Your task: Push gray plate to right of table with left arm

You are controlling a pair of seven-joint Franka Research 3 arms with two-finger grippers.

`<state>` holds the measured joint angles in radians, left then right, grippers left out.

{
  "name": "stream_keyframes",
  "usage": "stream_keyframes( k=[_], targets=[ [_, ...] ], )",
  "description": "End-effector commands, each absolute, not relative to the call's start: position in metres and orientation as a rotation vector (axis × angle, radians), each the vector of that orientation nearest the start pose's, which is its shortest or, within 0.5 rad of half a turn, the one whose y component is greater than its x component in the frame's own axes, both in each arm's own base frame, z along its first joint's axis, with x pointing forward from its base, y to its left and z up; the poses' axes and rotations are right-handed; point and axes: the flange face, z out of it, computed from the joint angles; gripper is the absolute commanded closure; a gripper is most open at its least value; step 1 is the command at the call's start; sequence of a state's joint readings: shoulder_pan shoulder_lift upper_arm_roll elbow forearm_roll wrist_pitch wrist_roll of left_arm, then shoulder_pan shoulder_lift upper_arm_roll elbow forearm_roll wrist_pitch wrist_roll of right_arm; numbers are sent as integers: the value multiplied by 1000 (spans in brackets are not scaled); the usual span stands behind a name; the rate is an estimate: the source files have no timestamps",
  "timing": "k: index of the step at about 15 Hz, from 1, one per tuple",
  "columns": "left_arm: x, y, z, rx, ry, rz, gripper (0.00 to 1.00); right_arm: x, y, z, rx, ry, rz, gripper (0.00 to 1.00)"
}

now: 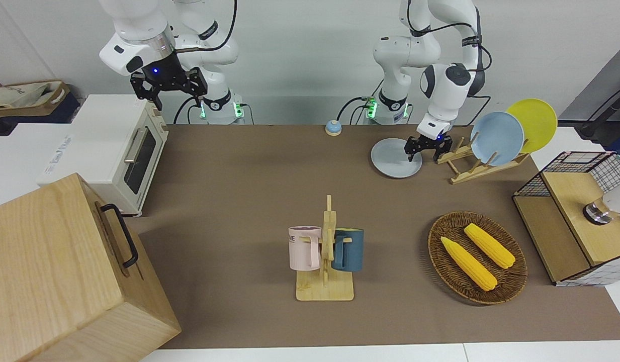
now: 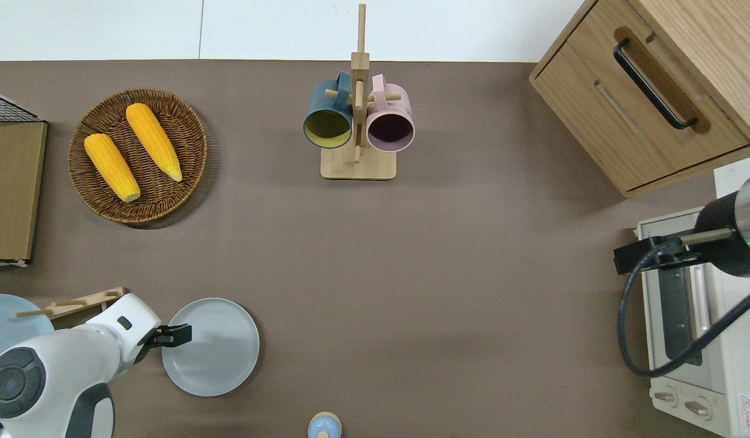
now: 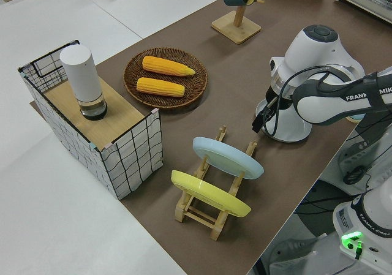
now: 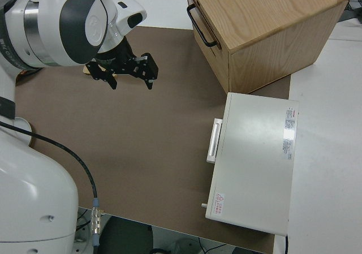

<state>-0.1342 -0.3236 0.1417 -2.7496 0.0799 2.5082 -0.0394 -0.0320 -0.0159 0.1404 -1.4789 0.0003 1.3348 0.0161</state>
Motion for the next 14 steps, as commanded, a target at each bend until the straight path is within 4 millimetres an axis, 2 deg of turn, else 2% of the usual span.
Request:
stream_keyframes(
  k=[1,4,5,8,9,12,14],
  targets=[
    [382,4,308,-3122,57,-149,7,518,57,660,-3139,-124,208,17],
    [381,3,307,-3122,58,-144,17,518,57,660,-3139,-124,208,17],
    [380,3,306,-3122,58,-140,104,518,57,660,-3140,-121,208,17],
    [380,3,306,-3123,60,-140,531,518,57,660,-3139,-124,208,17],
    [380,3,306,-3123,60,-137,619,518,57,660,-3139,-124,208,17],
    [379,0,305,-3123,62,-128,720,518,57,660,-3139,-124,208,17],
    [379,-1,305,-3123,62,-123,837,518,57,660,-3139,-124,208,17]
  ],
)
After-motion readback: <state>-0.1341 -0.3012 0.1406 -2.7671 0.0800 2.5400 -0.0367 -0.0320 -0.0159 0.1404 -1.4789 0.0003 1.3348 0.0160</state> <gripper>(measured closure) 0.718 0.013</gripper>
